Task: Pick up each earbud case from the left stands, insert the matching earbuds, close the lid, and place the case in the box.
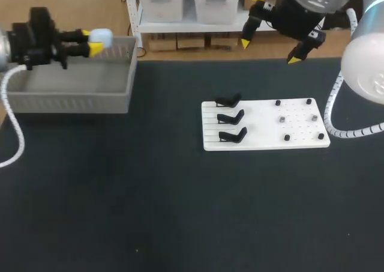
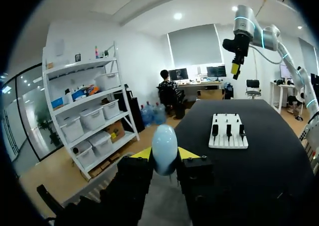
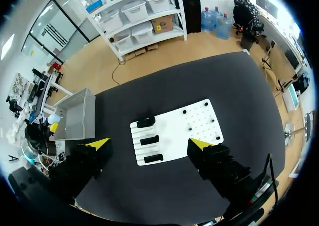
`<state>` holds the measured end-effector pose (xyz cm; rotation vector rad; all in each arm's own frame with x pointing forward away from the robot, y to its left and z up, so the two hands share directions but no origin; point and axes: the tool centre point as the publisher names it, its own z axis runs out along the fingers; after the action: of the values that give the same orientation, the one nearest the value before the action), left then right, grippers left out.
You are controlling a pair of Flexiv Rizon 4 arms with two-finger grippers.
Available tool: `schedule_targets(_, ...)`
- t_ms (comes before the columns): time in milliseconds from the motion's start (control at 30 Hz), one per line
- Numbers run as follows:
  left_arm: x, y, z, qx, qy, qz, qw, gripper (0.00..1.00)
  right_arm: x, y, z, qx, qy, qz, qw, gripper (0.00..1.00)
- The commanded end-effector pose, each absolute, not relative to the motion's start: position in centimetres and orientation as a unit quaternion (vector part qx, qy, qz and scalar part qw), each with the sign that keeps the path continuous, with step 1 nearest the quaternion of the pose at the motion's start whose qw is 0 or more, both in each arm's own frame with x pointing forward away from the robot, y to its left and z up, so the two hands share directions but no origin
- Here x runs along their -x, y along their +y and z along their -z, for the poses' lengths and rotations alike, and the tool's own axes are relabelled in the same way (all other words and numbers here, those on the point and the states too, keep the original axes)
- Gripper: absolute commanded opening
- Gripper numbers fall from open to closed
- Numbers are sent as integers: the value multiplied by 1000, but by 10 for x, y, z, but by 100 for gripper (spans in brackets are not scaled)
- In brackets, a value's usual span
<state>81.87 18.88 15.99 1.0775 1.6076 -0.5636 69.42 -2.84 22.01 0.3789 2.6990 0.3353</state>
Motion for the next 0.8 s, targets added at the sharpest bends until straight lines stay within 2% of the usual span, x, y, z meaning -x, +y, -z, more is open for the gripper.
schedule_targets(33, -830, 219, -154, -444, 678, 236, 536, 0, -693, -29, -220, -136, 963, -120, 199, 100)
schedule_targets(333, -855, 237, -129, -475, 674, 248, 509, 0, -693, -29, -220, -136, 963, -120, 199, 100)
schedule_targets(367, -855, 237, -127, -474, 673, 253, 509, 18, -693, -29, -220, -136, 963, -120, 199, 100)
schedule_targets(400, -854, 238, -125, -472, 672, 257, 509, 63, -693, -29, -220, -136, 963, -120, 199, 100)
schedule_targets(433, -853, 238, -124, -472, 671, 259, 510, 100, -693, -29, -220, -136, 963, -120, 199, 100)
schedule_targets(800, -846, 238, -126, -474, 663, 266, 514, 100, -693, -29, -220, -136, 963, -120, 199, 100)
